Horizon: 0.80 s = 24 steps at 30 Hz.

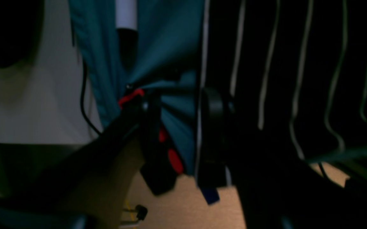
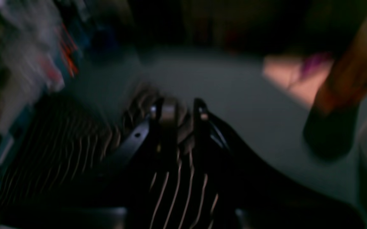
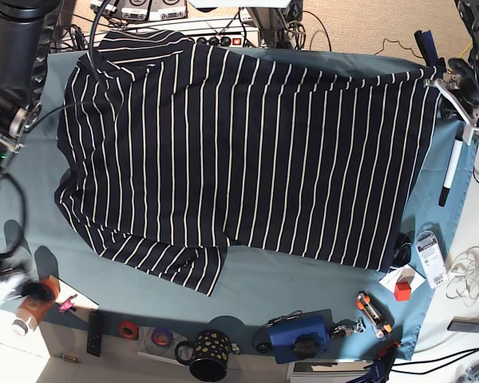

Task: Layout the t-shirt on the table in an organized manner, then fold the t-shirt properly
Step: 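Release the shirt with the right gripper and raise it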

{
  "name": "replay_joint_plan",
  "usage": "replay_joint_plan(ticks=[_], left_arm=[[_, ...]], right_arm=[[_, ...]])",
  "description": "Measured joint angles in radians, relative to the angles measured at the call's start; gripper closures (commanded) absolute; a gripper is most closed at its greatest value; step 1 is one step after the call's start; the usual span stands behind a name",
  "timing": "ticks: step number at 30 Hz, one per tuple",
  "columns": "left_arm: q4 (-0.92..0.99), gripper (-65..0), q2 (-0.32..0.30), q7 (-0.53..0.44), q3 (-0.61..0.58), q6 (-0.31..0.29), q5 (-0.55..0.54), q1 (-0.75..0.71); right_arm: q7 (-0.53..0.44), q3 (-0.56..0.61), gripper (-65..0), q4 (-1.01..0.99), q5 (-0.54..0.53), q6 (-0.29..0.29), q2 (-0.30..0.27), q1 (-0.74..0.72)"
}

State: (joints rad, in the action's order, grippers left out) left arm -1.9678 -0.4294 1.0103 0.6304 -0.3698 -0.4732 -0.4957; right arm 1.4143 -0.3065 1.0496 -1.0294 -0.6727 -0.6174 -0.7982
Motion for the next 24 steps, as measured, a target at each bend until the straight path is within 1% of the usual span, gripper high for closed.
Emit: replay_joint_plan(ticks=[2,4,6,8,10,11,13,15,18,20,22,24], left_arm=[[-0.041,-22.0,0.0,0.0,0.0,0.004,0.002,-0.024],[-0.089,-22.0,0.0,0.0,0.0,0.005,0.002,-0.046],[-0.137,-22.0,0.0,-0.001,0.0,0.003,-0.002,-0.076],[-0.179,-22.0,0.0,-0.002,0.0,0.003,0.003,-0.113],[-0.203,-22.0,-0.001,-0.004,0.0,0.002,0.024,-0.154],[-0.209,-22.0,-0.002,-0.005,0.0,0.003,0.043,-0.173],[-0.213,-22.0,-0.002,-0.002,0.0,0.003,0.069,-0.212],[-0.212,-22.0,-0.002,-0.002,0.0,0.003,0.079,-0.245],[-0.212,-22.0,-0.003,-0.005,0.0,0.037,0.096,-0.281],[-0.212,-22.0,-0.002,-0.005,0.0,0.041,0.125,-0.302],[-0.212,-22.0,-0.002,-0.008,0.0,0.066,0.15,-0.326],[-0.212,-22.0,-0.002,-0.009,0.0,0.084,0.185,-0.35]], right_arm=[[-0.006,-0.029,-9.9,0.002,-0.01,-0.006,-0.026,0.012],[-0.002,-0.035,-9.9,0.003,-0.036,-0.005,-0.072,0.064],[0.005,-0.038,-9.9,0.001,-0.105,0.002,-0.125,0.138],[0.002,-0.04,-9.9,0.0,-0.213,0.0,-0.171,0.222],[-0.011,-0.054,-9.9,0.004,-0.248,-0.001,-0.198,0.312],[-0.013,-0.073,-9.9,0.006,-0.274,-0.002,-0.201,0.366],[-0.009,-0.124,-9.9,0.004,-0.323,-0.026,-0.191,0.49],[0.009,-0.183,-9.9,-0.002,-0.34,-0.024,-0.172,0.601],[-0.004,-0.3,-9.9,0.0,-0.389,-0.024,-0.13,0.728],[-0.014,-0.366,-9.9,0.004,-0.419,-0.025,-0.107,0.806],[-0.015,-0.408,-9.9,0.006,-0.423,-0.025,-0.085,0.897],[-0.01,-0.423,-9.9,0.014,-0.421,-0.023,-0.063,0.994]])
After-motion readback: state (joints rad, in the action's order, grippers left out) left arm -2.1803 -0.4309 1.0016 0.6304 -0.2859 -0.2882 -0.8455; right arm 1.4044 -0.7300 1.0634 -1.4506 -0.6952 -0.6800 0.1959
